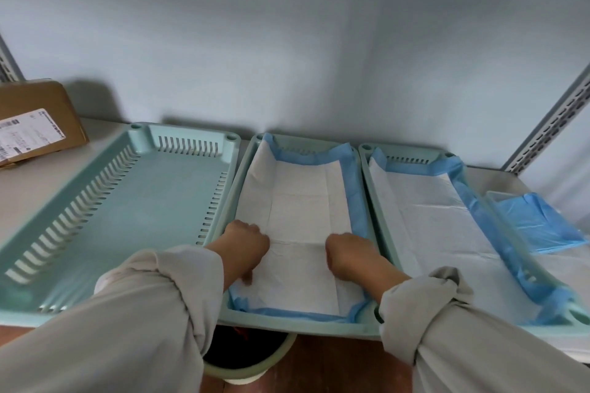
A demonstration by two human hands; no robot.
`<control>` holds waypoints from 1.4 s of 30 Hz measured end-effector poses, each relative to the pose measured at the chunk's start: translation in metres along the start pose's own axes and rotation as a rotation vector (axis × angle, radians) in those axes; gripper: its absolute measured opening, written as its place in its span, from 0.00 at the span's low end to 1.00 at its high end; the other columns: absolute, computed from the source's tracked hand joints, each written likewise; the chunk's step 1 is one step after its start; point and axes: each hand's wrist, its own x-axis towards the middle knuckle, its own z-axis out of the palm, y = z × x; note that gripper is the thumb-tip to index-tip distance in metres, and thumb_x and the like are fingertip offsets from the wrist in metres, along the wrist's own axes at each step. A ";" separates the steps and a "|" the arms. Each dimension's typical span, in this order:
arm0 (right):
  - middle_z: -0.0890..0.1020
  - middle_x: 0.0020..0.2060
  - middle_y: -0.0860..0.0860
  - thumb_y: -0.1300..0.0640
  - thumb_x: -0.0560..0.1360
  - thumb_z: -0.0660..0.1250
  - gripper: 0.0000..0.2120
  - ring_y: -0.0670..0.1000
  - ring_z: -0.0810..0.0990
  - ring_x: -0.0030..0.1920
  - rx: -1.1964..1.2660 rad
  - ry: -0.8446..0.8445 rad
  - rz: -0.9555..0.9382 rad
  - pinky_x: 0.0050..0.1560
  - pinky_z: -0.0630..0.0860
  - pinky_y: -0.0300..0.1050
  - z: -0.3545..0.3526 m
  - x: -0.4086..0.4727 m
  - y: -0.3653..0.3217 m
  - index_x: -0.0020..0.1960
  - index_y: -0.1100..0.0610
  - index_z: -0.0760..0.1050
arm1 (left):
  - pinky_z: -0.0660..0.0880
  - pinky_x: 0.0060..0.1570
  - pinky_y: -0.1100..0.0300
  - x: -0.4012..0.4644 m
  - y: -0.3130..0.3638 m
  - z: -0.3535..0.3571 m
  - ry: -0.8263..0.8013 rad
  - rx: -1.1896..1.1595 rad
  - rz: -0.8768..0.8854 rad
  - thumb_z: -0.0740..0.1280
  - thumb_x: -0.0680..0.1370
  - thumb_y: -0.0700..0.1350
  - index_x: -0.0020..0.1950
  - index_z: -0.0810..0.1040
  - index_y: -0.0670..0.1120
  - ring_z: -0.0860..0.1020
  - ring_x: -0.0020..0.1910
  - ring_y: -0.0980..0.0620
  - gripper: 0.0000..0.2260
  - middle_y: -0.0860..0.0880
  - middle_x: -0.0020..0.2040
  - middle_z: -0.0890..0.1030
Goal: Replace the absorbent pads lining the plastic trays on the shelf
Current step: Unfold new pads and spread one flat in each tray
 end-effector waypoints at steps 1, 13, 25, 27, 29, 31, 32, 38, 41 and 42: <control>0.74 0.61 0.56 0.61 0.78 0.59 0.14 0.55 0.75 0.59 0.100 0.069 0.009 0.52 0.70 0.44 0.002 0.003 -0.001 0.63 0.58 0.70 | 0.71 0.61 0.51 0.005 0.001 0.000 0.073 -0.130 -0.033 0.68 0.75 0.52 0.68 0.66 0.43 0.73 0.62 0.43 0.25 0.43 0.65 0.71; 0.57 0.74 0.57 0.48 0.81 0.55 0.25 0.58 0.57 0.74 0.233 0.020 0.071 0.70 0.62 0.51 0.004 0.027 0.008 0.75 0.56 0.56 | 0.50 0.75 0.53 0.057 -0.010 0.005 0.073 -0.772 -0.269 0.69 0.72 0.58 0.78 0.49 0.44 0.48 0.77 0.42 0.43 0.40 0.78 0.46; 0.44 0.78 0.51 0.40 0.80 0.50 0.31 0.52 0.42 0.78 0.247 0.098 -0.029 0.76 0.46 0.54 0.004 0.115 0.010 0.78 0.48 0.44 | 0.44 0.75 0.51 0.118 -0.041 -0.014 0.180 -0.838 -0.199 0.71 0.71 0.58 0.77 0.37 0.44 0.38 0.77 0.43 0.51 0.42 0.77 0.36; 0.42 0.78 0.50 0.35 0.78 0.47 0.34 0.52 0.40 0.77 0.271 0.112 0.025 0.76 0.43 0.53 0.010 0.129 0.017 0.78 0.47 0.41 | 0.48 0.75 0.53 0.128 -0.045 -0.013 0.197 -0.964 -0.250 0.71 0.71 0.60 0.77 0.38 0.40 0.44 0.78 0.44 0.52 0.41 0.78 0.40; 0.39 0.77 0.50 0.33 0.77 0.44 0.35 0.52 0.38 0.77 0.291 0.131 0.081 0.76 0.40 0.53 0.016 0.136 0.021 0.78 0.47 0.39 | 0.52 0.76 0.53 0.136 -0.041 -0.013 0.248 -0.925 -0.307 0.68 0.72 0.60 0.77 0.44 0.39 0.50 0.77 0.43 0.47 0.41 0.78 0.47; 0.38 0.77 0.51 0.34 0.78 0.43 0.35 0.53 0.36 0.77 0.279 0.118 0.099 0.76 0.39 0.54 0.018 0.140 0.017 0.78 0.48 0.37 | 0.58 0.74 0.51 0.139 -0.040 -0.016 0.259 -0.763 -0.348 0.67 0.73 0.60 0.76 0.54 0.40 0.55 0.76 0.42 0.41 0.40 0.76 0.53; 0.38 0.77 0.52 0.35 0.78 0.43 0.34 0.53 0.36 0.77 0.264 0.119 0.097 0.76 0.39 0.54 0.017 0.141 0.015 0.78 0.49 0.38 | 0.60 0.72 0.50 0.140 -0.041 -0.019 0.257 -0.685 -0.339 0.67 0.73 0.61 0.74 0.59 0.42 0.56 0.75 0.41 0.37 0.40 0.75 0.56; 0.40 0.78 0.51 0.37 0.80 0.44 0.31 0.52 0.37 0.77 0.203 0.206 -0.047 0.76 0.40 0.53 -0.004 0.170 0.006 0.78 0.48 0.41 | 0.50 0.75 0.46 0.168 -0.056 -0.032 0.286 -0.700 -0.243 0.64 0.76 0.58 0.78 0.50 0.44 0.43 0.77 0.40 0.38 0.39 0.77 0.44; 0.38 0.77 0.49 0.33 0.77 0.44 0.34 0.51 0.36 0.77 0.187 0.127 -0.106 0.76 0.38 0.54 -0.007 0.193 0.013 0.78 0.45 0.39 | 0.47 0.76 0.51 0.182 -0.066 -0.028 0.213 -0.754 -0.267 0.66 0.74 0.60 0.78 0.41 0.42 0.43 0.77 0.42 0.46 0.39 0.77 0.41; 0.37 0.77 0.48 0.31 0.76 0.44 0.36 0.51 0.35 0.77 0.198 0.109 -0.087 0.75 0.38 0.55 -0.007 0.198 0.021 0.77 0.45 0.38 | 0.47 0.76 0.52 0.185 -0.069 -0.028 0.195 -0.766 -0.264 0.67 0.74 0.61 0.78 0.39 0.42 0.43 0.77 0.42 0.48 0.39 0.77 0.40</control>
